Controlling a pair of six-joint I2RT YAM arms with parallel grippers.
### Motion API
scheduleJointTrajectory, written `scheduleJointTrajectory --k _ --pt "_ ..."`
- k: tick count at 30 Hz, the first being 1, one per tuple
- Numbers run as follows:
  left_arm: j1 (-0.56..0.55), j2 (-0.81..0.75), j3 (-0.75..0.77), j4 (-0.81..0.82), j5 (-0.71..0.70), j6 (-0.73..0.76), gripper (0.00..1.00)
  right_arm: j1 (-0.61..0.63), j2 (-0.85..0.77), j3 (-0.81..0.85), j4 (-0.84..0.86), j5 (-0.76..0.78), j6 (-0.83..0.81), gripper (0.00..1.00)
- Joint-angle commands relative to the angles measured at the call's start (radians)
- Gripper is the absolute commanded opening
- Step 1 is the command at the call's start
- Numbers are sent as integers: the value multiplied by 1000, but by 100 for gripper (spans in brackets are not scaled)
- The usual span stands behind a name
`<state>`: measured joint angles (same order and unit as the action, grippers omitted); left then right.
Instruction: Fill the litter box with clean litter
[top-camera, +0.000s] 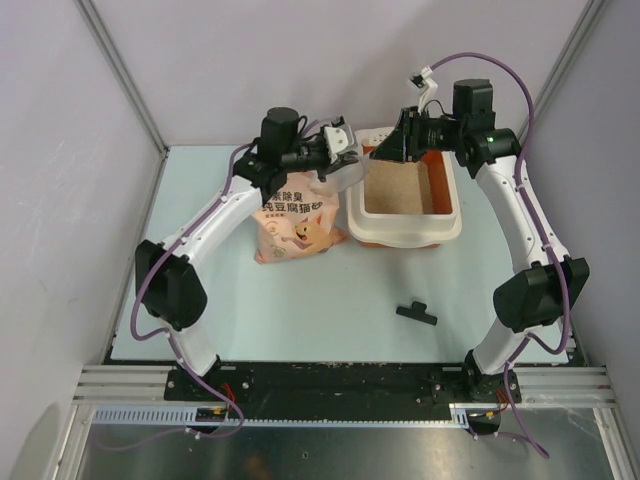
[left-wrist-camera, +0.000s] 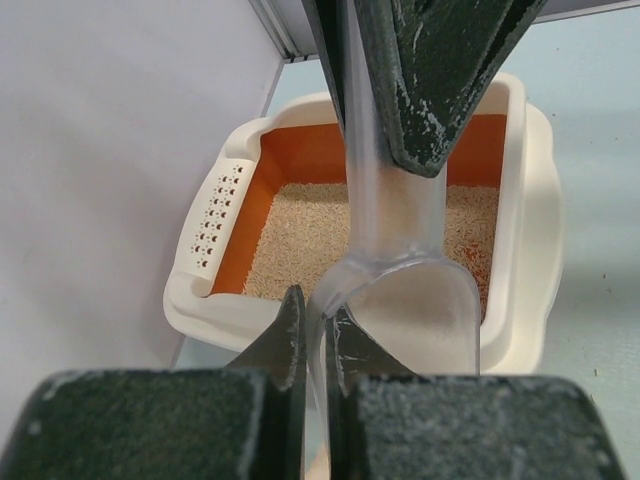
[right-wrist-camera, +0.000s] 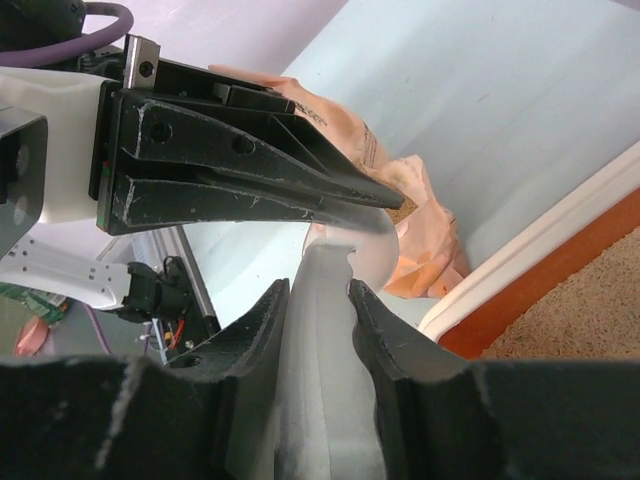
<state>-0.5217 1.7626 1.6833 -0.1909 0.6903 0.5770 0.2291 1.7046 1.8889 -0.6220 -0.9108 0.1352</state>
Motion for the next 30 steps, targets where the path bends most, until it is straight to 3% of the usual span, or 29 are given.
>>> scheduleJointTrajectory --k 1,4,7,11,15,22,30 --pt "-12 8 65 15 -4 -45 18 19 -26 16 -5 53 -74 0" --pt "8 -24 82 7 -23 -98 71 9 -14 62 -31 119 -85 0" --pt "70 -86 99 -34 -23 -178 89 -2 21 153 -74 173 -100 0" --pt "219 -169 92 -212 38 -184 93 13 75 294 -127 191 -180 0" --pt "313 -253 -5 -321 29 -94 95 33 133 355 -128 155 -198 0" --pt "339 -295 -108 -430 17 3 95 78 220 426 -202 115 -279 0" --pt "338 -181 -77 -462 17 55 89 91 302 519 -346 84 -361 0"
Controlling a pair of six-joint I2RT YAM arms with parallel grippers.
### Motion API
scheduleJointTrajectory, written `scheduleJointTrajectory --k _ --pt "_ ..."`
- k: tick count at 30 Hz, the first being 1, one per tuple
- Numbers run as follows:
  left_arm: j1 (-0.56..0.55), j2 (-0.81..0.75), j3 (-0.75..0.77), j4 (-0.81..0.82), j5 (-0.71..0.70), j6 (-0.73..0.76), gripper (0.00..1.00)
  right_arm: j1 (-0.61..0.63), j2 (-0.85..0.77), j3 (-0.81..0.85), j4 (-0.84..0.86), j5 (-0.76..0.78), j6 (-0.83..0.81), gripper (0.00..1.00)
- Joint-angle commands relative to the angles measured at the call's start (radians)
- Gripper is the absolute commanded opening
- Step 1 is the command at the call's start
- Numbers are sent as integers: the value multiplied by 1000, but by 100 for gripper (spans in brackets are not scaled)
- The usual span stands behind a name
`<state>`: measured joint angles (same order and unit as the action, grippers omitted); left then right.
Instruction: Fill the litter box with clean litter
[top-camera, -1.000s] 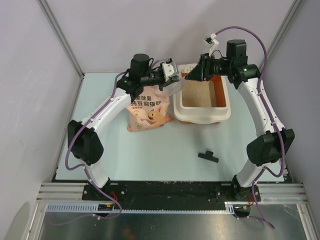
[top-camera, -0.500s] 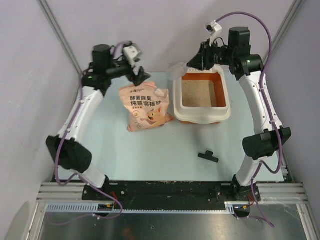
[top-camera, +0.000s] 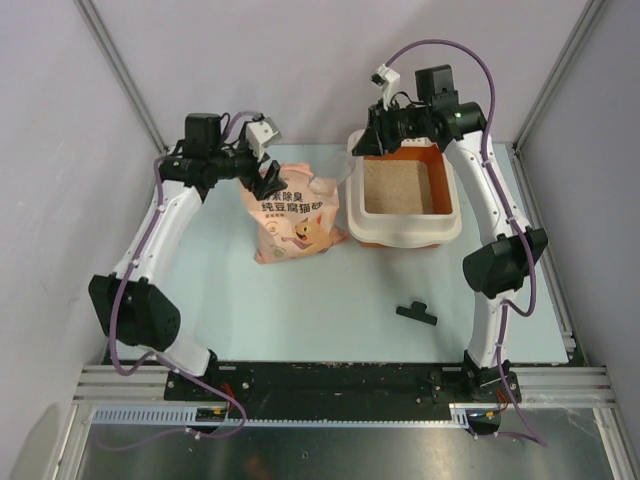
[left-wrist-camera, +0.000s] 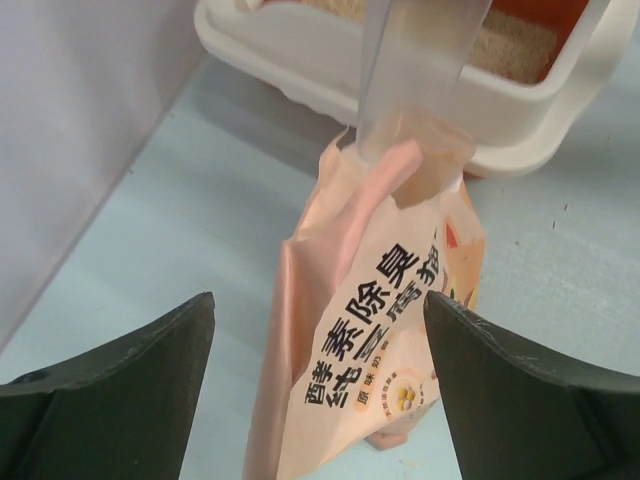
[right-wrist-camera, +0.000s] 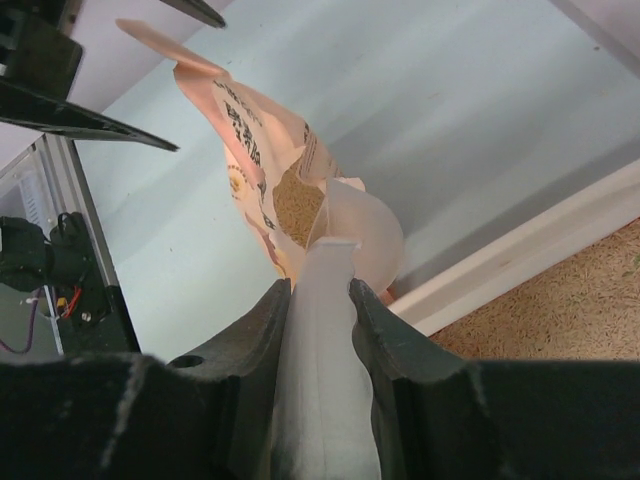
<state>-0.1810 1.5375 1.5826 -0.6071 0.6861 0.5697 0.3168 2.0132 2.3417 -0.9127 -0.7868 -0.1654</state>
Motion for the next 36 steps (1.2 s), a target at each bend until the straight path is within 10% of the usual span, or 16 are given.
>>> scheduleJointTrajectory --k 1,10,15,36 --pt "-3 52 33 -65 20 73 87 7 -4 70 -67 -40 -72 0" --pt "-43 81 22 -195 22 200 48 51 6 82 -204 -51 -167 0" --pt "-74 55 19 -224 46 220 0 93 7 94 -226 40 -213 0" --pt "-89 -146 -105 -162 -115 181 0 248 107 165 -227 335 -18 0"
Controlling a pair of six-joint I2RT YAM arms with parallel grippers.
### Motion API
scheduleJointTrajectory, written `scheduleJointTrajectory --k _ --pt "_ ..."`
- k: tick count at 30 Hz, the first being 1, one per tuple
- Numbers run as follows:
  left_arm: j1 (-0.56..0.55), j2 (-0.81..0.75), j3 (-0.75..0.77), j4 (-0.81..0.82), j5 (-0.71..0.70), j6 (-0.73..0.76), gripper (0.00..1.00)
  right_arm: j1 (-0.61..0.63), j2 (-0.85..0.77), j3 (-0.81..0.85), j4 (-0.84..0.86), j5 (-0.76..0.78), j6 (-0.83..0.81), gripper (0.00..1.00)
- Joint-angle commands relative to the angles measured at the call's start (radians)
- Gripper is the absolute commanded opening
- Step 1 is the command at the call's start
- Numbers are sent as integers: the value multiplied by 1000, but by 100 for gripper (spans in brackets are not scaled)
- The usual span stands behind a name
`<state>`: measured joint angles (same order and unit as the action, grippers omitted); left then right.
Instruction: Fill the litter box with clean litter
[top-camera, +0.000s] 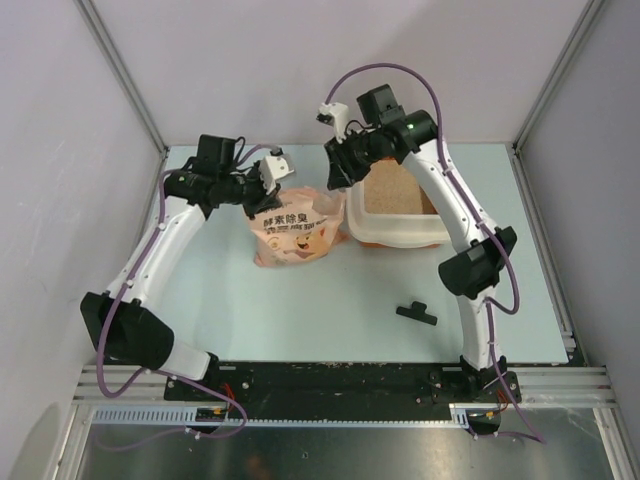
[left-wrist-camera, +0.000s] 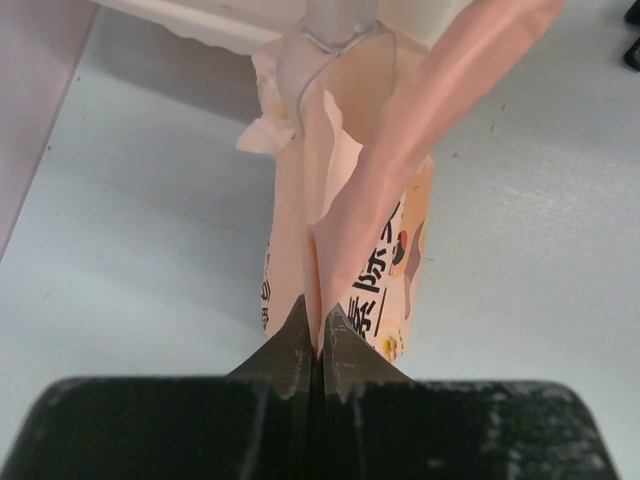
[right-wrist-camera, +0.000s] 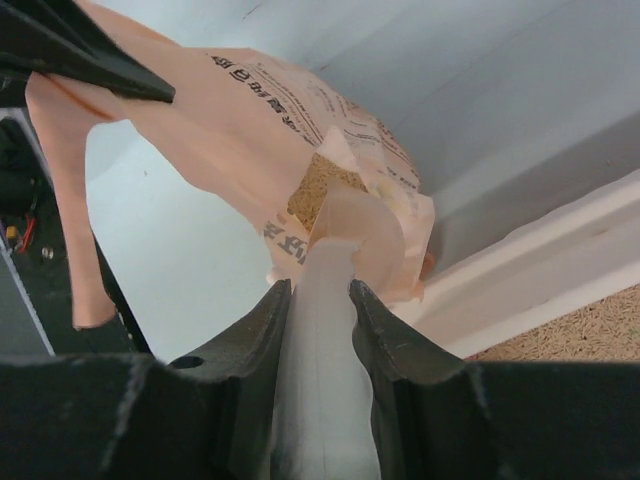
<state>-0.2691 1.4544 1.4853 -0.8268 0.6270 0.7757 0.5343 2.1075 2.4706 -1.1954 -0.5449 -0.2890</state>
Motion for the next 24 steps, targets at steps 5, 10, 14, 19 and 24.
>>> scheduleJointTrajectory --k 5,10,14,19,24 --pt "-1 -139 -65 124 -141 -64 0 1 34 14 117 293 390 0" --pt "-1 -210 -109 155 -168 -38 0 15 78 25 135 371 430 0" --pt "-53 -232 -131 156 -216 -4 0 58 80 -34 181 384 409 0" --pt "-169 -259 -191 198 -279 5 0 92 98 -94 204 401 360 0" --pt "-209 -278 -244 287 -332 -19 0 102 100 -194 192 387 381 0"
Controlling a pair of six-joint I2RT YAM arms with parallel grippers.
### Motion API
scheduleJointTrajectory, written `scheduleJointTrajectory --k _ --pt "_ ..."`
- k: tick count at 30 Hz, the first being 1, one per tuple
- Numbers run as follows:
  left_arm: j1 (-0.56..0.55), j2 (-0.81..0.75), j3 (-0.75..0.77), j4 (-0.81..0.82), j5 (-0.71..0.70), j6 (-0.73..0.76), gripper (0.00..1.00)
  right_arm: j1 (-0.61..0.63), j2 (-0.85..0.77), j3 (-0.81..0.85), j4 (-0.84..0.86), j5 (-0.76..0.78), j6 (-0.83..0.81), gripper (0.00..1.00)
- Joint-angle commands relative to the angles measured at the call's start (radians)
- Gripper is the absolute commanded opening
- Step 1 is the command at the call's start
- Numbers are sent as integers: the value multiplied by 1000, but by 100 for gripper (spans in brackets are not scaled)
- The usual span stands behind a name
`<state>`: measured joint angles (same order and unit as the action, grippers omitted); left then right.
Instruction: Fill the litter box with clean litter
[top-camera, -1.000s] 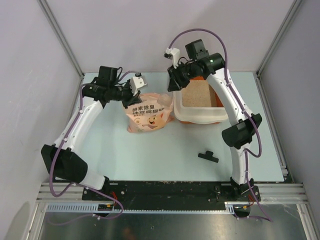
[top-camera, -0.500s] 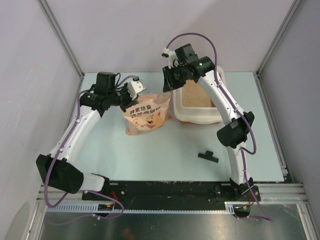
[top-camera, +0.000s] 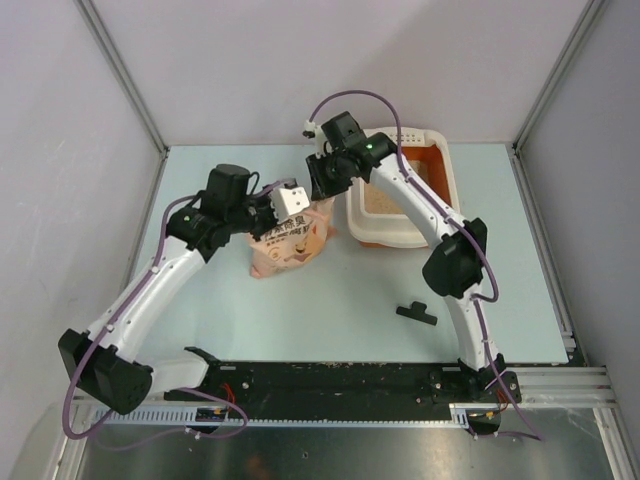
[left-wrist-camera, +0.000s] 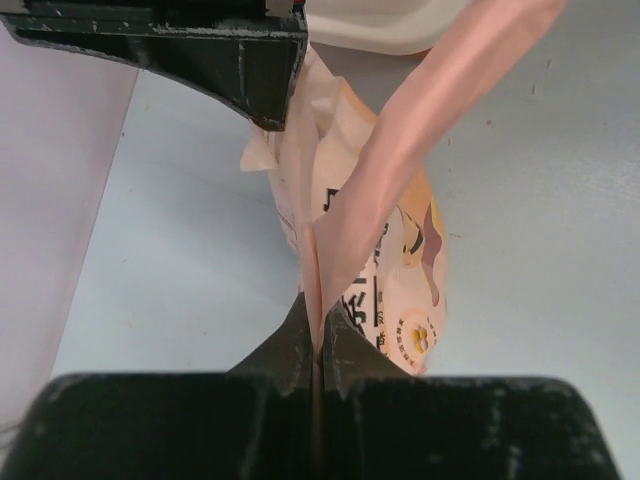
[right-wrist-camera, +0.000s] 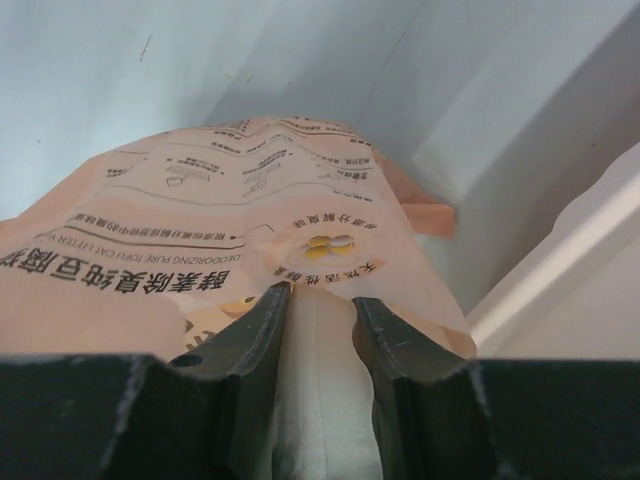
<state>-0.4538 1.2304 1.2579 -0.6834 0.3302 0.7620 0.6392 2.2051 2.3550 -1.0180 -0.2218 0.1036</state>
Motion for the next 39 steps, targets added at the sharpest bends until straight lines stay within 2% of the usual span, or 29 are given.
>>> scheduleJointTrajectory --k 1,7,11,18,22,24,27,28,30,39 --pt "-25 -55 -18 159 -57 -16 0 -1 -1 -100 21 50 -7 0" --pt "-10 -66 -49 269 -114 -23 0 1 16 -218 74 -135 42 0" --pt "43 -54 -52 335 -112 -21 0 1 -48 -384 295 -275 70 0" --pt "87 -19 -18 374 -94 54 0 -61 -27 -410 426 -569 181 0" --pt "86 -19 -20 378 -85 54 0 -107 -10 -363 539 -750 310 0" --pt "76 -20 -25 384 -95 59 0 -136 2 -352 631 -818 448 0" --pt "53 -22 -29 398 -120 80 0 -167 1 -408 809 -876 689 0" --pt "47 -22 -29 404 -134 83 0 -186 -1 -430 914 -892 743 0" --pt "38 -17 -17 415 -135 82 0 -202 -5 -462 975 -924 841 0" --pt "37 24 83 455 -184 131 0 -292 -27 -474 1067 -973 892 0"
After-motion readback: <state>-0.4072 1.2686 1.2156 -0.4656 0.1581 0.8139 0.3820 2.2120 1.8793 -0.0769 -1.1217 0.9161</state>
